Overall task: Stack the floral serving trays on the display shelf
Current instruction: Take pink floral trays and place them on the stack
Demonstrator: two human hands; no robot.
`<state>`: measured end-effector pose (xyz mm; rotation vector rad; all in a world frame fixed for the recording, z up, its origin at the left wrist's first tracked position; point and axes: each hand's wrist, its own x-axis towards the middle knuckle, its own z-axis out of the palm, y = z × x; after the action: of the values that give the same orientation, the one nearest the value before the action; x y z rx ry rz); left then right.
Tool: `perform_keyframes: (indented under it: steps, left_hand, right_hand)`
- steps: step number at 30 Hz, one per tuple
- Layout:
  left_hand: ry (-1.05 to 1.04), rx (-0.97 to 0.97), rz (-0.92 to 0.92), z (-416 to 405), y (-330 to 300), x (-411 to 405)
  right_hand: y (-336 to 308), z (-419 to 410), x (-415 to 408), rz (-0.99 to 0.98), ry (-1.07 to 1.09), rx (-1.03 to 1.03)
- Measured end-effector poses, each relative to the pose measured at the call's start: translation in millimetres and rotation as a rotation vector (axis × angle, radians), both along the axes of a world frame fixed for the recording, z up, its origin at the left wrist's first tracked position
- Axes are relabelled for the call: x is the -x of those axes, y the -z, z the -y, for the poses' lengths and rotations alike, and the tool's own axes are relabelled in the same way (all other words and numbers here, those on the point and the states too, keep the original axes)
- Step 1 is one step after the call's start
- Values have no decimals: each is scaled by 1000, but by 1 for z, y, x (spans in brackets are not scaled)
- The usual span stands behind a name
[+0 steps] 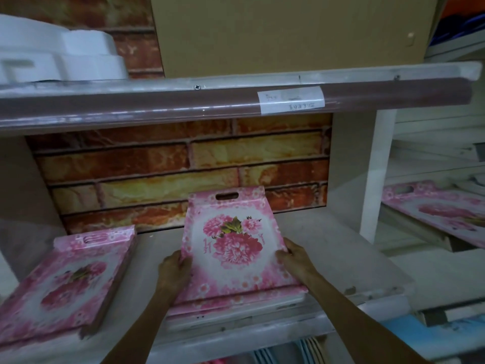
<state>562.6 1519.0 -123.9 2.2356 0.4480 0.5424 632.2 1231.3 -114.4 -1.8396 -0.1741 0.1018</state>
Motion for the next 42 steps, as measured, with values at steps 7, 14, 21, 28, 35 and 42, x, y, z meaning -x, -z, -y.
perform_keyframes:
  steps: [7,14,21,28,35,42]
  left_hand:
    - [-7,-34,-48,-2,18,2]
    - [-10,-86,-101,-11,29,2]
    - [7,-188,-199,-16,23,2]
    - [64,-351,71,5,-16,13]
    - [337,-247,191,71,-41,-1]
    - [561,-42,203,172,-48,-26]
  right_hand:
    - [11,-2,-9,-28,-11,23]
    - [19,-2,-9,-28,-24,61]
    - [21,2,-14,13,-64,173]
    - [-21,26,-23,233,30,237]
    - [-80,86,-10,459,125,253]
    - [-100,173,23,526,207,305]
